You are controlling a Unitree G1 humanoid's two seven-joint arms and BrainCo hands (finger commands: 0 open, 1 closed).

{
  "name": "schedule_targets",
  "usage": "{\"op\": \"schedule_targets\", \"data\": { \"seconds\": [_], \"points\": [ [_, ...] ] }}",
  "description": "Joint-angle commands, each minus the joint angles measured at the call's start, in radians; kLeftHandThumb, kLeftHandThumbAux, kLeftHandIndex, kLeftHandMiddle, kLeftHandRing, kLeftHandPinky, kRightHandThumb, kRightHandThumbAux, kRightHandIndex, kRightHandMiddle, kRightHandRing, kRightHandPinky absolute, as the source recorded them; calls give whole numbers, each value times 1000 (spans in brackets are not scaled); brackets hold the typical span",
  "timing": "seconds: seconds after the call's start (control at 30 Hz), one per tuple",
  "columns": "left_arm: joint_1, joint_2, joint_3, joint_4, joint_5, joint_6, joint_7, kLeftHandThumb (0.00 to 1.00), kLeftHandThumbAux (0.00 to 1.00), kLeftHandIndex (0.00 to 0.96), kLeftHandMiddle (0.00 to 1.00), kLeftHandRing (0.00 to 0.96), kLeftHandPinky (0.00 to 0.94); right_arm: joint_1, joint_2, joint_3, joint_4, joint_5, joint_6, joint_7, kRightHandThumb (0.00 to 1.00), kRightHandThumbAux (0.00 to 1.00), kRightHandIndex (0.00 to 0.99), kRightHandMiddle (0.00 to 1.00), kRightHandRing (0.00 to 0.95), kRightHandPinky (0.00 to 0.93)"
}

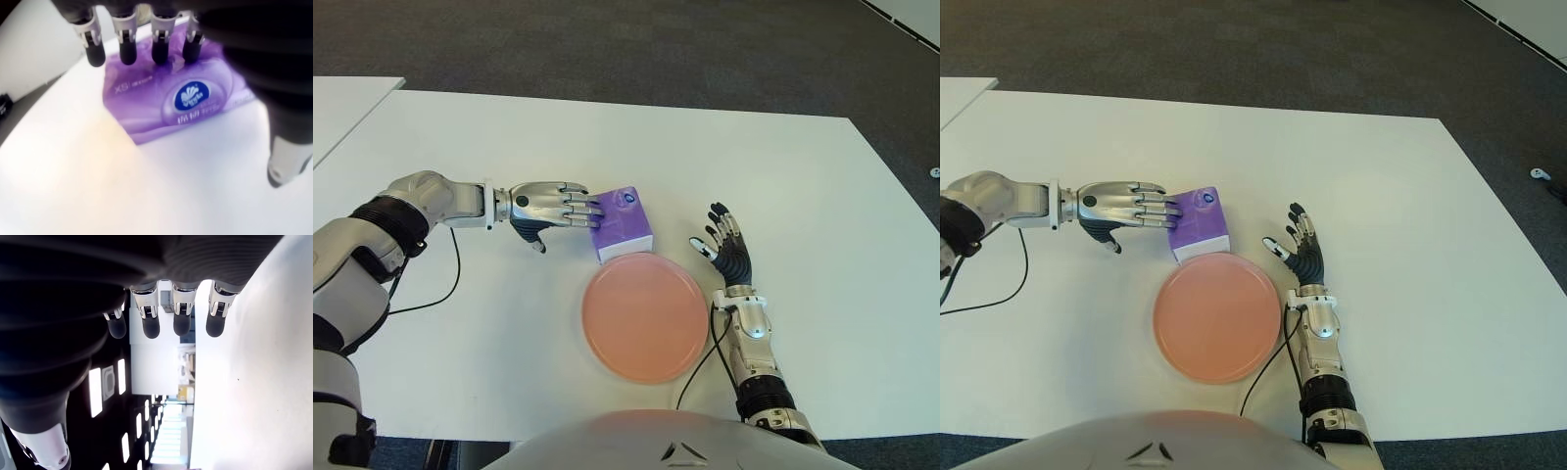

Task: Put the tissue paper into the plate.

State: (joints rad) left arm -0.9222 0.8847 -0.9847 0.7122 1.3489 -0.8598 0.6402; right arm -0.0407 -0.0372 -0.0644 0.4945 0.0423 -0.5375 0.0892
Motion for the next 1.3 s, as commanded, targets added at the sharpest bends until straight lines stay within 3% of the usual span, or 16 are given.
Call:
{"op": "schedule_targets", "data": {
  "seconds": [0.03, 0.3, 0.63, 0.83, 1.3],
  "points": [
    [41, 25, 25, -33, -23, -22, -137, 6, 653, 19, 32, 0, 21, 128, 16, 3, 141, 5, 113, 8, 93, 702, 0, 1, 0, 14],
    [85, 19, 19, -67, -2, -26, -152, 103, 647, 63, 62, 13, 32, 117, 11, -1, 164, 6, 110, 18, 115, 690, 0, 0, 0, 13],
    [68, -76, -58, 20, 78, 6, -107, 213, 628, 56, 40, 1, 5, 109, 10, -3, 184, 1, 97, 15, 141, 663, 0, 0, 0, 13],
    [40, -122, -99, 100, 112, 35, -66, 244, 634, 42, 22, 0, 0, 115, 13, -3, 181, -2, 90, 8, 148, 653, 0, 0, 0, 10],
    [17, -145, -157, 160, 112, 45, 36, 223, 633, 59, 29, 0, 12, 124, 5, -7, 184, 4, 82, 13, 182, 628, 0, 2, 0, 13]
  ]
}}
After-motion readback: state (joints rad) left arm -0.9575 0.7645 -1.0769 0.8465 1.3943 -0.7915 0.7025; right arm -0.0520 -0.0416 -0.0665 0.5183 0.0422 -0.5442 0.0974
